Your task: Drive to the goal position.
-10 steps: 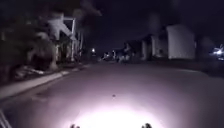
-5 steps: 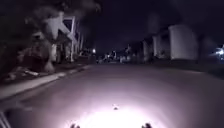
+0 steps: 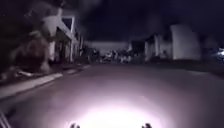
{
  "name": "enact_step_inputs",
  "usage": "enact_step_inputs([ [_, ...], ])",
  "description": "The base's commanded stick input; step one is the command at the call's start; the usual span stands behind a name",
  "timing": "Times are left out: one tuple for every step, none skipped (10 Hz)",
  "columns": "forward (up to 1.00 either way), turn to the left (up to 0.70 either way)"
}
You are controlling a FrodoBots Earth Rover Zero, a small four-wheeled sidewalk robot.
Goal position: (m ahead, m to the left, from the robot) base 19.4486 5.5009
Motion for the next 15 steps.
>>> enact_step_inputs([
  [0.7, 0.0],
  [0.7, 0.0],
  [0.7, 0.0],
  [0.7, 0.0],
  [0.7, 0.0],
  [0.7, 0.0],
  [0.7, 0.0],
  [0.7, 0.0],
  [0.7, 0.0],
  [0.7, 0.0],
  [0.7, 0.0],
  [0.7, 0.0],
  [0.7, 0.0],
  [0.7, 0.0],
  [0.7, 0.0],
])
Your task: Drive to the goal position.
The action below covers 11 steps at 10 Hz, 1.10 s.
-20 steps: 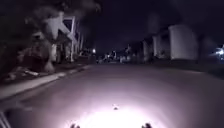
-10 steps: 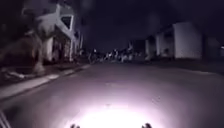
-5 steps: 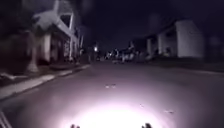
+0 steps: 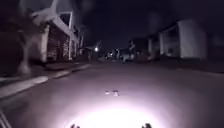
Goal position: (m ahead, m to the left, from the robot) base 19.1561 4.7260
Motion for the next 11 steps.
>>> enact_step_inputs([
  [0.7, 0.0],
  [0.7, 0.0],
  [0.7, 0.0],
  [0.7, 0.0],
  [0.7, 0.0],
  [0.7, 0.0],
  [0.7, 0.0],
  [0.7, 0.0],
  [0.7, 0.0],
  [0.7, 0.0],
  [0.7, 0.0],
])
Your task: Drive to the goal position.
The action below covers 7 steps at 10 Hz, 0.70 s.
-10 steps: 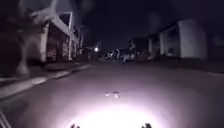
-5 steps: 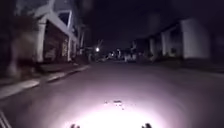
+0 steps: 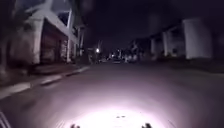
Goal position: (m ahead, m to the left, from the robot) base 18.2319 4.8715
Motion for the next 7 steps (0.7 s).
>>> enact_step_inputs([
  [0.7, 0.0],
  [0.7, 0.0],
  [0.7, 0.0],
  [0.7, 0.0],
  [0.7, 0.0],
  [0.7, 0.0],
  [0.7, 0.0],
])
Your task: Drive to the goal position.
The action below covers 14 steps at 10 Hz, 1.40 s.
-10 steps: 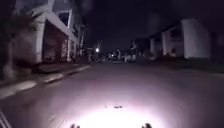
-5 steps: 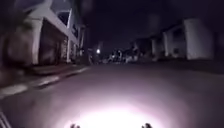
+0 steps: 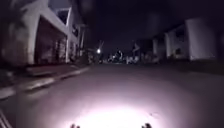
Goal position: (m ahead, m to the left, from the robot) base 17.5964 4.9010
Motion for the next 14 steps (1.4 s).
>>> enact_step_inputs([
  [0.7, 0.0],
  [0.7, 0.0],
  [0.7, 0.0],
  [0.7, 0.0],
  [0.7, 0.0],
  [0.7, 0.0],
  [0.7, 0.0],
  [0.7, 0.0],
  [0.7, 0.0],
  [0.7, 0.0],
  [0.7, 0.0],
  [0.7, 0.0],
  [0.7, 0.0],
  [0.7, 0.0],
])
